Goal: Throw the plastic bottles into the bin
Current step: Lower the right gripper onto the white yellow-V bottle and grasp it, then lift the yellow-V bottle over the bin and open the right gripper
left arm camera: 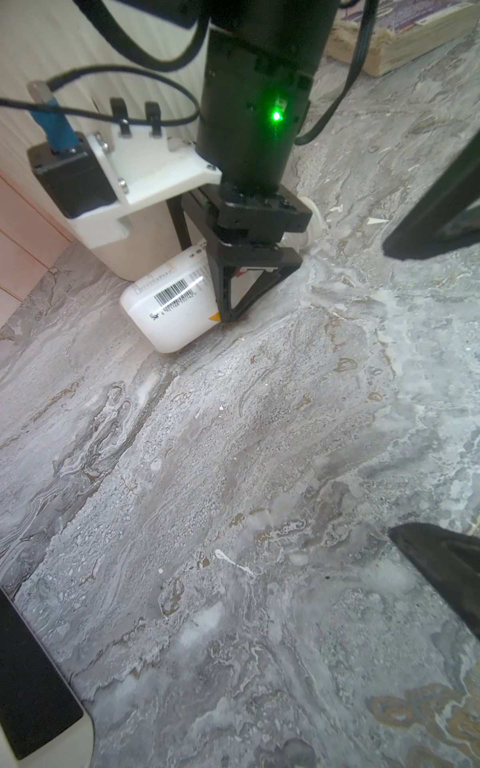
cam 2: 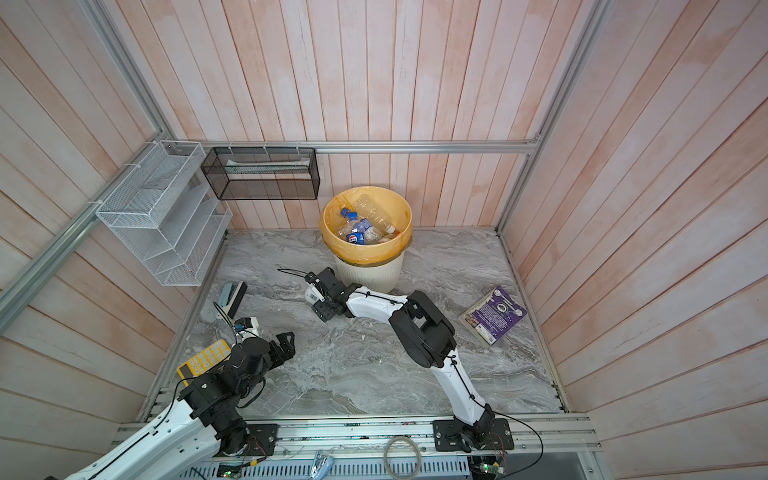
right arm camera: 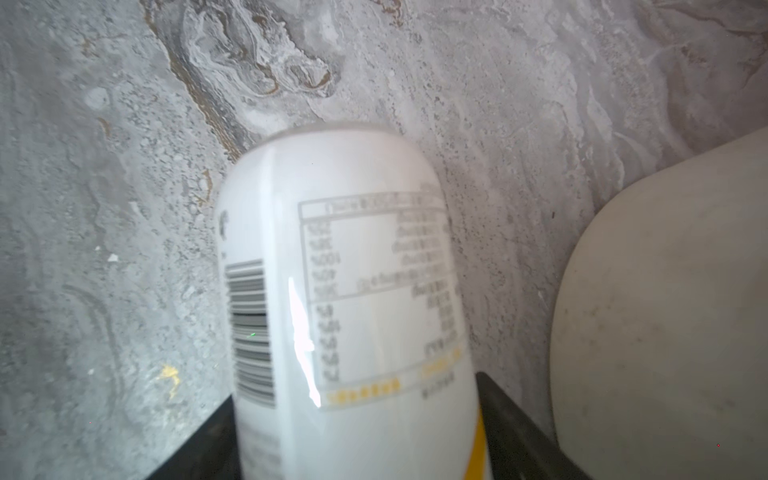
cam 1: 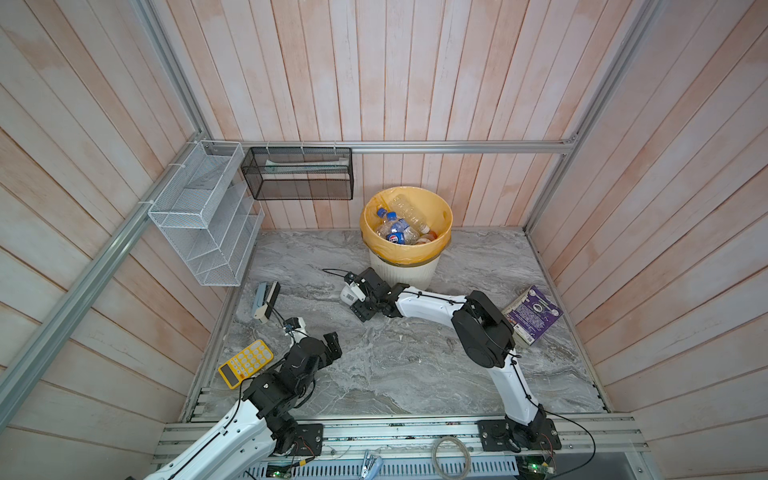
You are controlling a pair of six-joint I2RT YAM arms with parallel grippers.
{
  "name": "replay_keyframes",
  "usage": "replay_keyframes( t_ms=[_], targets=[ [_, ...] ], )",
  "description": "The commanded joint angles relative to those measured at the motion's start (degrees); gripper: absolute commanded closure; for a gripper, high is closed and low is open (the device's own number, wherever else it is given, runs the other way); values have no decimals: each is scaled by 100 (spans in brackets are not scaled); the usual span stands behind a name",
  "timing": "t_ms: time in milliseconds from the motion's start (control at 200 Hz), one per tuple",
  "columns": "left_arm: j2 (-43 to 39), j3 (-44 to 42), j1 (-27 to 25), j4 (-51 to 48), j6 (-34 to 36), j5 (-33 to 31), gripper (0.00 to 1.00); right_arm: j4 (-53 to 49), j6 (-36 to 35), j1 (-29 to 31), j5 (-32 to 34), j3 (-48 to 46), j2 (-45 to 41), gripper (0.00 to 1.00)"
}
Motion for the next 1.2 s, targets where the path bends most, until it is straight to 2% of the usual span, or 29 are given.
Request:
replay_keyframes(
  t_ms=[0,70,210,330,435,630,780,940,1060,1195],
  targets=[
    [-23,43,25,-15,86,-97,0,-191,46,96,-243,-88,71,29],
    [-20,64,25,-24,86,-88,0,-161,45,139,-241,-115,38,35],
    [-54,60,23,-55,82,-145,1,59,154,167,-302,-397,-268,41],
    [-122,58,20,-18,120,-222,0,827,308,172,-526,-1349,-1147,46],
    [-196,56,21,128,139,-246,0,1728,528,210,-608,-2667,-2380,48],
    [-168,-2,15,545,198,-247,0,2554,806,340,-40,-4494,-4801,50],
    [110,102,7,780,300,-154,1,2751,901,383,870,-5602,-7005,52],
    [425,122,3,1120,391,-49,0,2661,699,366,1897,-6258,-9031,51],
    [673,177,3,1384,503,59,0,2273,398,309,2290,-6010,-9468,51],
    [920,253,-9,1513,569,165,0,2663,-30,-34,2376,-5476,-9073,55]
  ],
)
